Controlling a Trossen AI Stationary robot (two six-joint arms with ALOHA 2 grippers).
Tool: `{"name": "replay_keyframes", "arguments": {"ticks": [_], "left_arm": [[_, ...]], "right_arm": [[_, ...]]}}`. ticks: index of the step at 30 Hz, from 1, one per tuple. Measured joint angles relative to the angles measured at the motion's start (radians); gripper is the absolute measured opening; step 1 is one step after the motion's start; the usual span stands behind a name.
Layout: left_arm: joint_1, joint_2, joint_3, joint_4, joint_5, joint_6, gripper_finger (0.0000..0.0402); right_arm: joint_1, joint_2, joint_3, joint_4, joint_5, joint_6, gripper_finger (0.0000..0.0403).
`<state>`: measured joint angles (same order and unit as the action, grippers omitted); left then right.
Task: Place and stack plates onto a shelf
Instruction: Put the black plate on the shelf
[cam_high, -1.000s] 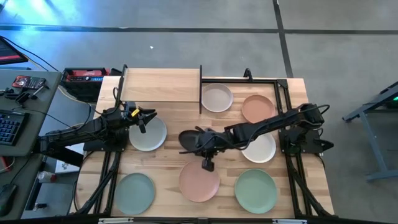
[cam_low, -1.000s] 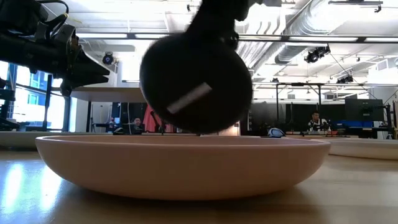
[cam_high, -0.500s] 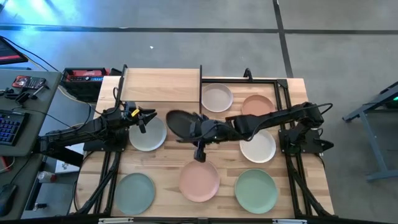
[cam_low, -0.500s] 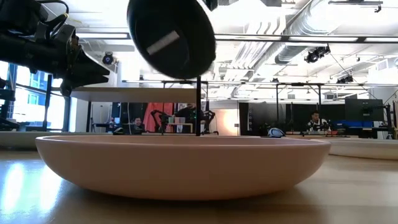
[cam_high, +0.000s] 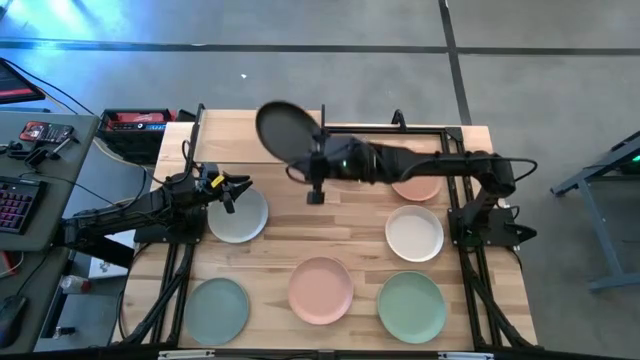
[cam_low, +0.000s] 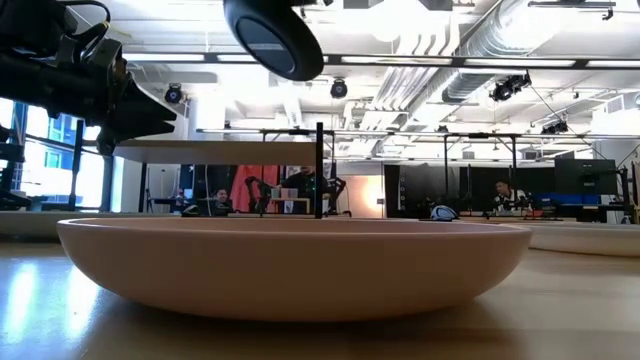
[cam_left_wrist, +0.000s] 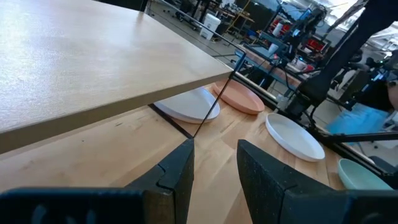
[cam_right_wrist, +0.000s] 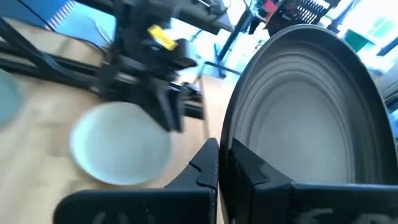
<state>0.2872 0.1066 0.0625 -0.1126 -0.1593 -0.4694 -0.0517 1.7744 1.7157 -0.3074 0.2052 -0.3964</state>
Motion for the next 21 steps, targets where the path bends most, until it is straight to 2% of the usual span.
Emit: {"name": "replay_keyframes", "arguments": {"ticks": [6, 15, 21], "left_arm": [[0.0, 0.0, 0.0, 0.0, 0.0, 0.0, 0.011], [0.0, 0.0, 0.0, 0.0, 0.0, -0.001, 0.011], [0.0, 0.0, 0.0, 0.0, -0.006, -0.021, 0.011]], "right_arm": [[-0.097, 0.0, 0.0, 0.016, -0.065, -0.162, 0.0], [-0.188, 0.021, 0.0, 0.019, -0.293, -0.366, 0.0], [-0.205, 0.07, 0.0, 0.005, -0.307, -0.438, 0.0]]}}
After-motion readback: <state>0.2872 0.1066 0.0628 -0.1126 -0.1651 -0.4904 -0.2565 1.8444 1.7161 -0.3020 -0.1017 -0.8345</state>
